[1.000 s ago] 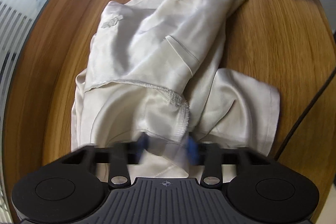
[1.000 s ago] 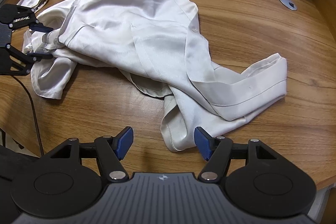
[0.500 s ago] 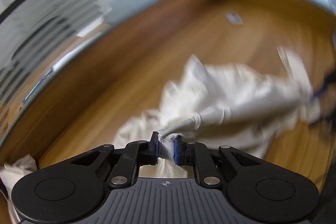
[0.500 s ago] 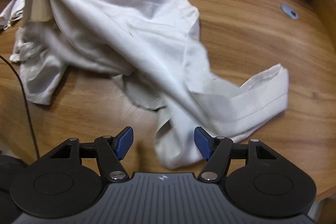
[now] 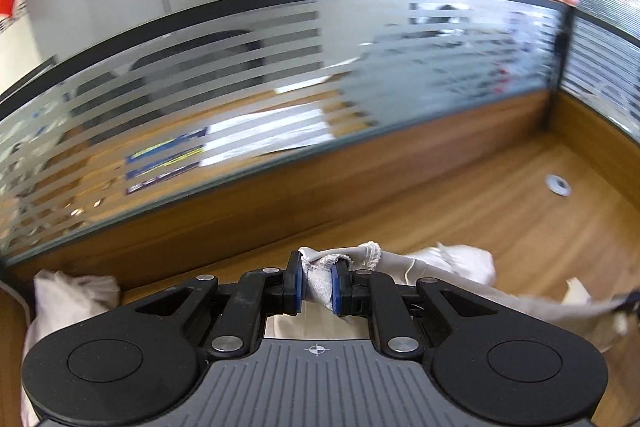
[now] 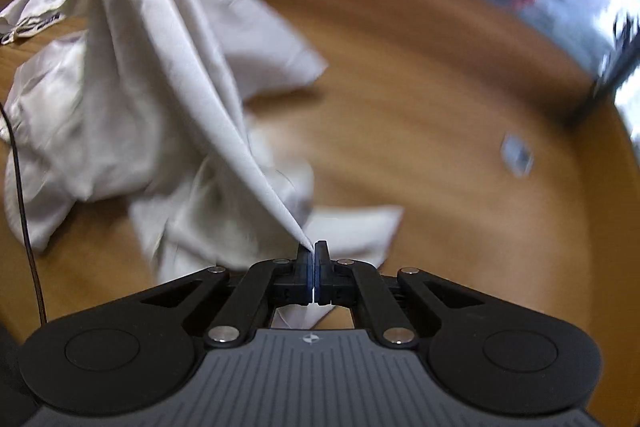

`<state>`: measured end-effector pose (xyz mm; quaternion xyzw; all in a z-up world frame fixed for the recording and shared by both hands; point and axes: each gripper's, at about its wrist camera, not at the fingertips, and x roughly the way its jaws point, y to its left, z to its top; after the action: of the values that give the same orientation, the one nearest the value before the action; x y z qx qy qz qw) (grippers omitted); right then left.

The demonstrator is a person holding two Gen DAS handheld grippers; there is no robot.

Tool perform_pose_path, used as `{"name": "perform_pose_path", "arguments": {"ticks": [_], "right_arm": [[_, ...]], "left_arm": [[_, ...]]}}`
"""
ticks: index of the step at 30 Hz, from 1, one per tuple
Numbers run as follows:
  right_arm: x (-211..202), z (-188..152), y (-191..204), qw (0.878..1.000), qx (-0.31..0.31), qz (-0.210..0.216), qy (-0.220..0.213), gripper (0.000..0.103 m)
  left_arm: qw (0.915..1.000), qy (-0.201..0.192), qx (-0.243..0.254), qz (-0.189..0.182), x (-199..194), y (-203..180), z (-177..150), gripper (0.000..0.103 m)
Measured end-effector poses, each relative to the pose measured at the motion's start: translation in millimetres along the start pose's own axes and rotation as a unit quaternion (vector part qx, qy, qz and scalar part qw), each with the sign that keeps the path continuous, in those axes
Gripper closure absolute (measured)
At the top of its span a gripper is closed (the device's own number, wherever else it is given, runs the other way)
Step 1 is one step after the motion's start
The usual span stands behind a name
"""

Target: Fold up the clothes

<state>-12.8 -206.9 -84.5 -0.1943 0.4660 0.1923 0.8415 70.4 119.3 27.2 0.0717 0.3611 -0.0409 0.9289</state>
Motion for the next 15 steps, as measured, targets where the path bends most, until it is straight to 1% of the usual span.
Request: {"name": "perform_pose_path", "arguments": {"ticks": [2,4,7,9,10,11,13,15], "right_arm": [[4,24,-12,1.000,-0.016,-0.004,-0.014,0.102],[15,49,-22,0.999,-0.032,-0.003,-0.022,0.102],[37,84,-30,0.998,-0.049,0.015,-0.028,0.101],[53,102,-32,0.998,-0.043,0.037,-0.026,0.094],[60,109,-33,0.998,-0.037,0.045,-0.024,0.082],[67,112,-34,0.998,-0.030,0.051,-0.022,0.075],[77,113,-35,0.997,-0.020,0.067,-0.015,0.074],[84,110,-31,0.996,-0.020,0.092,-0.007,0.074]], "left_arm": [[0.9996,0.008,-0.023,0.012,3,14,0,0.087],[0.9982,0.021,-0.051,0.024,7,28,-6,0.087],[0.9952,0.037,-0.074,0.052,13,44,-13,0.087],[0.9924,0.048,-0.089,0.069,17,53,-21,0.087],[0.9908,0.053,-0.097,0.078,19,58,-24,0.087],[0.9892,0.059,-0.104,0.085,21,60,-28,0.087],[0.9863,0.070,-0.114,0.096,27,63,-37,0.087],[0.9835,0.082,-0.122,0.105,32,66,-46,0.087]]}}
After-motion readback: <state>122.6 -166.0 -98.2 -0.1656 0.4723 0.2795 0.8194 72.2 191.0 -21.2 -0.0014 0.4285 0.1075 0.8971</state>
